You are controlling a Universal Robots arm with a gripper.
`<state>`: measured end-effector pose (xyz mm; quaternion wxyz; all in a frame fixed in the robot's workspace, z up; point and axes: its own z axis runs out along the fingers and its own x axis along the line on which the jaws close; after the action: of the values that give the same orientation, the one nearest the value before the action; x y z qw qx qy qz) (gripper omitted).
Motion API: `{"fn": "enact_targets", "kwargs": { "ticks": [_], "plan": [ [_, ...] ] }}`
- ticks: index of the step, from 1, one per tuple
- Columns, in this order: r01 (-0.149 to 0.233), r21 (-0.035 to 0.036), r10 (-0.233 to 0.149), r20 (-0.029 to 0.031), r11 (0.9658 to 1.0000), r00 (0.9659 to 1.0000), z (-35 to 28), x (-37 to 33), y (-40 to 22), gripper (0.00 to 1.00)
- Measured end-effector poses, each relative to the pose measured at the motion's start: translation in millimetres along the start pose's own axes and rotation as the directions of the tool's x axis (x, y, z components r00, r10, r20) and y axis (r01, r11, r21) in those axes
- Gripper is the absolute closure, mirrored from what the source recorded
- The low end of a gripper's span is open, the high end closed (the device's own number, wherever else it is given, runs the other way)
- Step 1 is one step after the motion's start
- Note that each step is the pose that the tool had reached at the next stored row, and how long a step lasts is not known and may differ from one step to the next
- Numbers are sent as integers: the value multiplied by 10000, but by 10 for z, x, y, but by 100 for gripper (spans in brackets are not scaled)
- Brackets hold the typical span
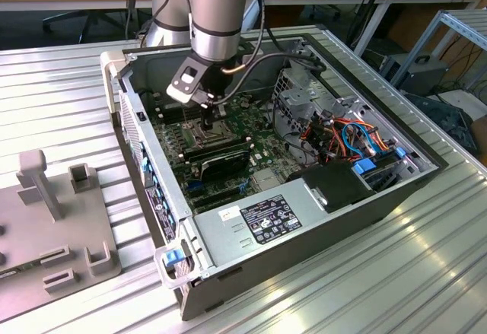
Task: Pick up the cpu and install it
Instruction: 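Close the cpu cover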
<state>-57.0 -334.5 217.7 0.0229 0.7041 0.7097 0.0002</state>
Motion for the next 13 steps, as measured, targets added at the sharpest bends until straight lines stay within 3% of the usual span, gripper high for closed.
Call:
{"fn": "enact_targets", "kwargs": {
  "ticks": [5,9,13],
  "plan": [
    [0,1,0,0,10000,10000,3,-1,101,89],
    [0,2,0,2,10000,10000,-1,-1,106,89],
    [1,1,-1,27,10000,10000,-94,-4,109,89]
  ]
}}
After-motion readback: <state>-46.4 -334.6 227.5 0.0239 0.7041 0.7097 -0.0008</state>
